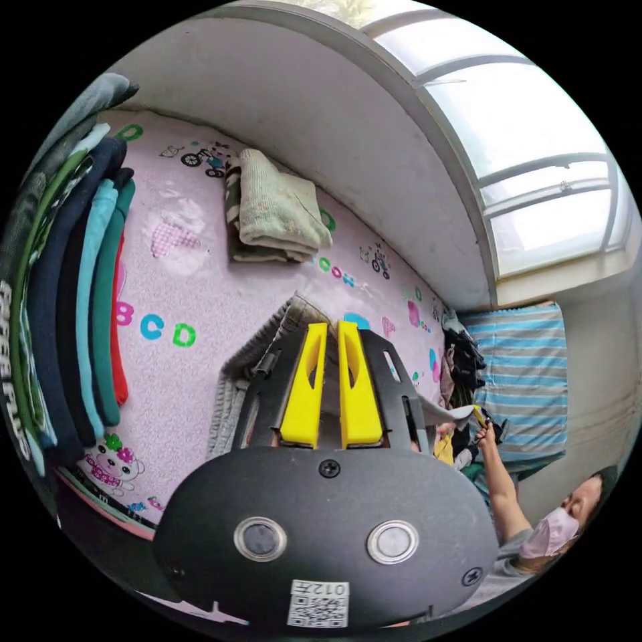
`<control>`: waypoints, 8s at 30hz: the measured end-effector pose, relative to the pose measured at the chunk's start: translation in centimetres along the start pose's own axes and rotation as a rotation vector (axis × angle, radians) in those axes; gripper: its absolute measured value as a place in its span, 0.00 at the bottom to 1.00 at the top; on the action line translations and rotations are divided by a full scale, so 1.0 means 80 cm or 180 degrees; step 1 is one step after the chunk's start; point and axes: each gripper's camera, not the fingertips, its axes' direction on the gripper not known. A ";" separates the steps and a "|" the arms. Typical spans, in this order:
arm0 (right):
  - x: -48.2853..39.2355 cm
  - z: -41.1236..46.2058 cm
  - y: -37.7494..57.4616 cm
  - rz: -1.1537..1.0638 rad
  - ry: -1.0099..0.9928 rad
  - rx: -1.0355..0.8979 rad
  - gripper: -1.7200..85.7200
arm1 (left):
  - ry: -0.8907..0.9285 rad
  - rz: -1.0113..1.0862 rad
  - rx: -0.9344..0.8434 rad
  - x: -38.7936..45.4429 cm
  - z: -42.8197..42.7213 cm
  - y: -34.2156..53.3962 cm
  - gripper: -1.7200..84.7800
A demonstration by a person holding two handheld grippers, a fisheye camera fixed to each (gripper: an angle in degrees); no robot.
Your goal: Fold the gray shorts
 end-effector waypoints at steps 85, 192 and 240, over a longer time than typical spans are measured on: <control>0.193 0.139 0.180 -0.0761 0.2352 -0.1662 0.05 | -0.1689 0.0433 -0.1258 0.138 0.272 0.138 0.02; -0.617 0.701 0.562 -0.3394 -0.0090 -0.0955 0.14 | -0.1985 0.0574 0.0410 0.195 0.290 0.486 0.02; -0.790 0.862 0.296 -0.2973 -0.0493 -0.0464 0.08 | -0.1333 0.1938 0.0816 0.287 0.323 0.484 0.02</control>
